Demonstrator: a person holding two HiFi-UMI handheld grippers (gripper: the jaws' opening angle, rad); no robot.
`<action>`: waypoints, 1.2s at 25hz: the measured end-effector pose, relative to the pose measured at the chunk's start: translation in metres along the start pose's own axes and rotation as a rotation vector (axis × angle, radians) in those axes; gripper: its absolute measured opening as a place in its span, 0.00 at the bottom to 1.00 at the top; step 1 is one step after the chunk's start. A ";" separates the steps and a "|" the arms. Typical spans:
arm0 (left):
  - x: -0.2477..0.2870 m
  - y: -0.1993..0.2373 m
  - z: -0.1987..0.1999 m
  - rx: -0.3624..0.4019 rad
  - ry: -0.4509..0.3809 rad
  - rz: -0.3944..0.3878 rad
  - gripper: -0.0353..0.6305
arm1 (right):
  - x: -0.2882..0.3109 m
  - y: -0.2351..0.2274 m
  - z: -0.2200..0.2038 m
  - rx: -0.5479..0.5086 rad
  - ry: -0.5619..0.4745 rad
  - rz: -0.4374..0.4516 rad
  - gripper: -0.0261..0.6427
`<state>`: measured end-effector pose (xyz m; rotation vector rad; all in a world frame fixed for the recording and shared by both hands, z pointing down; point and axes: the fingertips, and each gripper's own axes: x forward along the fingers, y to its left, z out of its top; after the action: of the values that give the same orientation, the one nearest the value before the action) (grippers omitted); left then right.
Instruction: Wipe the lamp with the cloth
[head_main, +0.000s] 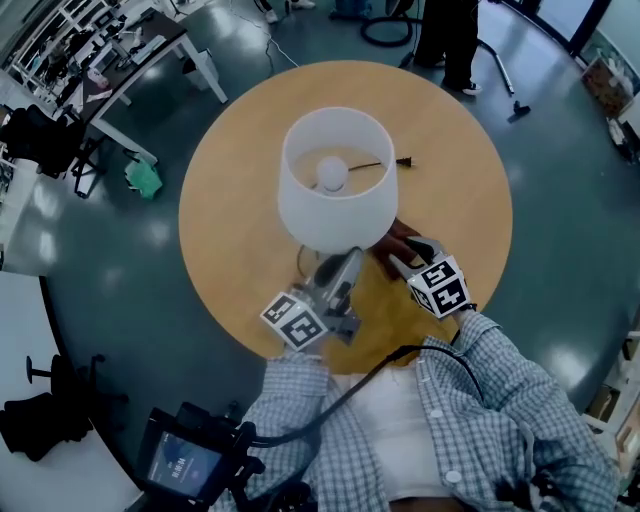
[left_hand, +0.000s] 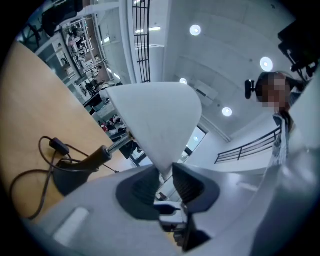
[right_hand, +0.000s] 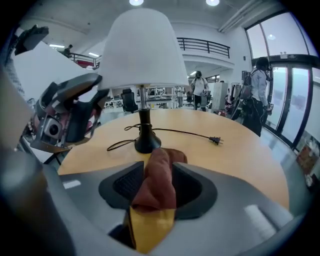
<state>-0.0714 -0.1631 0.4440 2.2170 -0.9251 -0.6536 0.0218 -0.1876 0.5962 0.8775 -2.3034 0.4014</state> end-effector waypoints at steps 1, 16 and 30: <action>0.000 0.000 -0.001 0.001 -0.001 0.001 0.18 | 0.007 -0.004 -0.004 -0.002 0.023 -0.003 0.34; 0.001 0.005 0.002 0.012 0.000 0.035 0.19 | 0.053 -0.008 -0.040 0.041 0.213 0.037 0.18; -0.002 0.009 0.001 0.016 -0.022 0.058 0.19 | -0.087 -0.069 0.133 0.231 -0.355 -0.072 0.18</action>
<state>-0.0770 -0.1671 0.4496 2.1929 -1.0053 -0.6469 0.0594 -0.2592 0.4430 1.2247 -2.5713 0.5227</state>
